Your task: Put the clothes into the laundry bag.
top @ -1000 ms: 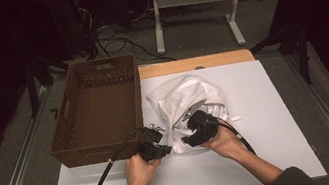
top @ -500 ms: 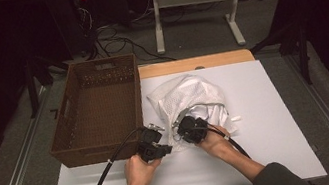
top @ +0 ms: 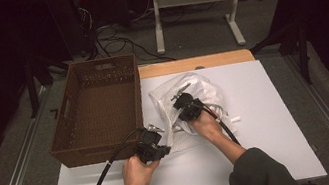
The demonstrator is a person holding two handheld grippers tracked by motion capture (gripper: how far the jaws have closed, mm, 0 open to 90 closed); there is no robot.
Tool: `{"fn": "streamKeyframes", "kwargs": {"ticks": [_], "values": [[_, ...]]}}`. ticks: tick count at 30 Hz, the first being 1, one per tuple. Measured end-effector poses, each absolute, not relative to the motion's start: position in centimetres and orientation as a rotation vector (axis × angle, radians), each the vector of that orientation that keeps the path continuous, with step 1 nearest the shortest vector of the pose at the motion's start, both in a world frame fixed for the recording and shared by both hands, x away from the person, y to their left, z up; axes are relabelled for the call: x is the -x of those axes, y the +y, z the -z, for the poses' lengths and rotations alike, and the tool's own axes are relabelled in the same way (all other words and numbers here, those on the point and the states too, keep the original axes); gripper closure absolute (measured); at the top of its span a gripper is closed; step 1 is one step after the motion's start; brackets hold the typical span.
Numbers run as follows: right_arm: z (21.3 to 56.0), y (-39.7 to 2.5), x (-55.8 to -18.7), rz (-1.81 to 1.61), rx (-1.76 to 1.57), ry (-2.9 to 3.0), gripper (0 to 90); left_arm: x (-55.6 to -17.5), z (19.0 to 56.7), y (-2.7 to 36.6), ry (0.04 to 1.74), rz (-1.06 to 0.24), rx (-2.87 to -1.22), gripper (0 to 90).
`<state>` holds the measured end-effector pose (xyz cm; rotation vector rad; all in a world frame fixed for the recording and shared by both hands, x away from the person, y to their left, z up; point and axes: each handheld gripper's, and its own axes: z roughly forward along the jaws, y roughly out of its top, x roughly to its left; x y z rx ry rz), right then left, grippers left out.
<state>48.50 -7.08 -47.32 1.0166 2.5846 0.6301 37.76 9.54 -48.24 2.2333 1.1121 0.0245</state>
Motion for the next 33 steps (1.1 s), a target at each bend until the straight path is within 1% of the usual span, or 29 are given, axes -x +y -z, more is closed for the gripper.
{"fn": "streamKeyframes", "kwargs": {"ticks": [2,5,7,11,15,17,21,24,25,26,28,29,30,31,33], "values": [[47.2,-6.7,-47.6,-0.595,-0.968,2.628,64.8,-37.9,48.5,9.4,1.118,-0.024,-2.238,88.5],[46.1,-7.1,-46.0,-0.589,-0.926,2.630,53.8,-37.9,48.6,9.3,1.122,-0.025,-2.240,88.3],[45.3,-8.0,-45.2,-0.606,-0.916,2.629,50.1,-37.8,48.7,9.2,1.122,-0.027,-2.240,88.3],[44.4,-10.1,-43.1,-0.665,-0.892,2.631,46.4,-37.9,48.8,9.1,1.123,-0.024,-2.244,88.0],[44.9,-11.6,-41.8,-0.631,-0.830,2.657,42.3,-38.0,49.0,8.9,1.126,-0.017,-2.244,87.2],[45.4,-11.8,-41.7,-0.623,-0.823,2.672,40.5,-38.1,49.1,8.9,1.129,-0.007,-2.234,83.3],[46.8,-11.1,-42.0,-0.562,-0.784,2.680,38.9,-38.3,49.3,8.6,1.138,-0.006,-2.189,65.2],[47.7,-10.3,-42.0,-0.495,-0.725,2.651,43.5,-38.7,49.5,8.2,1.159,-0.022,-2.201,59.4],[48.0,-10.1,-42.0,-0.480,-0.713,2.653,47.1,-38.9,49.7,8.1,1.165,-0.017,-2.207,60.6],[48.3,-9.9,-42.0,-0.463,-0.700,2.648,53.4,-39.0,49.8,7.9,1.167,-0.015,-2.214,64.6],[48.4,-9.7,-42.2,-0.458,-0.682,2.653,67.0,-39.1,49.9,7.7,1.150,-0.009,-2.229,78.3],[48.3,-9.6,-42.4,-0.465,-0.690,2.659,72.6,-39.0,49.9,7.6,1.139,-0.005,-2.238,83.0],[48.2,-9.6,-42.6,-0.476,-0.704,2.661,79.7,-39.0,49.8,7.5,1.133,-0.003,-2.241,86.0],[47.9,-9.7,-42.9,-0.498,-0.706,2.653,85.5,-38.9,49.6,7.6,1.130,0.006,-2.240,86.8],[47.4,-9.7,-43.5,-0.549,-0.746,2.617,87.5,-38.6,49.2,7.8,1.119,0.011,-2.235,87.4]]}}
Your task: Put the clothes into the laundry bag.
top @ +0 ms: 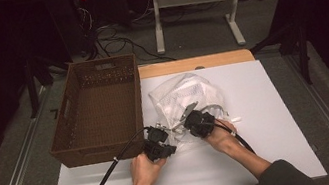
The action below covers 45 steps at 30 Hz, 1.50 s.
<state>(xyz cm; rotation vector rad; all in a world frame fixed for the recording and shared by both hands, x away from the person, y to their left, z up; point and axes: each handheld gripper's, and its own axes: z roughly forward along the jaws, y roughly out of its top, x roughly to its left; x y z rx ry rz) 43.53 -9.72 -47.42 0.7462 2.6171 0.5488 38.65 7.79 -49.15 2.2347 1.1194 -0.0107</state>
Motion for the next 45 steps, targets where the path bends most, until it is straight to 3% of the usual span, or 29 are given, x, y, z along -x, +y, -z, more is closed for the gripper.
{"fn": "streamKeyframes", "kwargs": {"ticks": [13,17,20,27,32,34,36,39,45], "values": [[46.3,-7.7,-48.5,-0.525,-0.924,2.520,86.0,-37.1,47.7,8.6,1.071,-0.010,-2.279,87.9],[45.9,-8.5,-47.6,-0.561,-0.912,2.596,65.7,-37.6,48.5,8.9,1.092,-0.017,-2.288,87.7],[45.2,-9.7,-46.2,-0.577,-0.883,2.617,56.4,-37.7,48.5,8.9,1.093,-0.022,-2.285,87.6],[43.2,-12.2,-43.1,-0.648,-0.843,2.624,47.0,-37.8,48.7,8.9,1.109,-0.021,-2.276,87.5],[45.4,-11.5,-42.7,-0.516,-0.781,2.684,40.3,-37.9,48.6,8.9,1.107,-0.011,-2.271,87.4],[46.5,-10.9,-43.3,-0.471,-0.764,2.685,46.1,-37.8,48.5,8.9,1.099,-0.008,-2.272,87.4],[46.8,-10.3,-43.6,-0.445,-0.725,2.658,63.2,-37.7,48.4,8.9,1.094,0.011,-2.262,87.4],[47.2,-9.7,-44.7,-0.387,-0.729,2.641,76.6,-37.6,48.0,9.1,1.082,0.024,-2.247,87.5],[47.3,-8.8,-46.8,-0.400,-0.806,2.544,84.5,-37.1,47.7,9.2,1.058,0.049,-2.262,88.1]]}}
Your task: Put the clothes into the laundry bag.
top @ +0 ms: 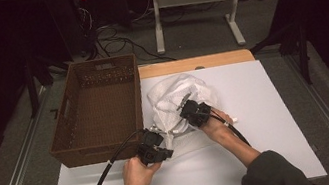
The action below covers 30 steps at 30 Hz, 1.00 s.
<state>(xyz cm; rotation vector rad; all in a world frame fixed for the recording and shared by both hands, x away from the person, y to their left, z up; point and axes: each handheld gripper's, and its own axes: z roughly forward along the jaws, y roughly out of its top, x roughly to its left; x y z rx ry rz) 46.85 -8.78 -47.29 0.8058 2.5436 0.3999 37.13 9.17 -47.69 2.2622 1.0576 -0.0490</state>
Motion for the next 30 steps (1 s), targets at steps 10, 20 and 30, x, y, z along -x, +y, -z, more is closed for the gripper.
{"fn": "streamKeyframes", "kwargs": {"ticks": [10,20,30], "values": [[46.9,-8.8,-47.4,-0.498,-0.881,2.542,66.5,-37.7,48.6,9.8,1.109,0.019,-2.274,87.3],[44.1,-13.3,-42.7,-0.657,-0.861,2.570,66.5,-38.0,49.0,9.7,1.132,-0.003,-2.265,86.4],[43.8,-19.5,-42.3,-0.638,-1.052,2.501,71.0,-37.9,49.0,9.7,1.129,-0.033,-2.259,85.7]]}}
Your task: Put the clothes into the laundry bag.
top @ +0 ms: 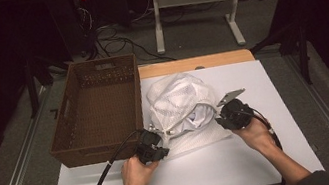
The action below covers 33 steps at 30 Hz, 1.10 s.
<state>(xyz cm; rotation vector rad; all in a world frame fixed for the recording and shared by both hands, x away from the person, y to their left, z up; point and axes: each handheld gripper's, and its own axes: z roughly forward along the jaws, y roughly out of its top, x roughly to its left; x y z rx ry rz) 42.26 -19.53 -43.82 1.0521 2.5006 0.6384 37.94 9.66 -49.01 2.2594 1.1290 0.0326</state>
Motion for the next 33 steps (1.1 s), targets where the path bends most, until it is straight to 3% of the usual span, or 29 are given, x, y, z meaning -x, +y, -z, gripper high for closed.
{"fn": "streamKeyframes", "kwargs": {"ticks": [7,10,12,18,33], "values": [[46.5,-20.8,-43.6,-0.561,-1.190,2.494,55.3,-37.9,49.0,9.6,1.130,-0.049,-2.258,84.4],[47.2,-20.3,-44.1,-0.538,-1.204,2.499,53.9,-37.8,49.0,9.6,1.123,-0.051,-2.255,84.1],[47.6,-19.9,-44.3,-0.529,-1.202,2.512,58.5,-37.8,48.9,9.6,1.119,-0.051,-2.254,84.0],[48.2,-19.9,-44.3,-0.481,-1.184,2.542,89.0,-37.7,48.9,9.6,1.115,-0.059,-2.241,83.8],[47.1,-22.8,-38.9,-0.462,-1.092,2.587,88.4,-37.8,49.0,9.4,1.117,-0.039,-2.241,84.6]]}}
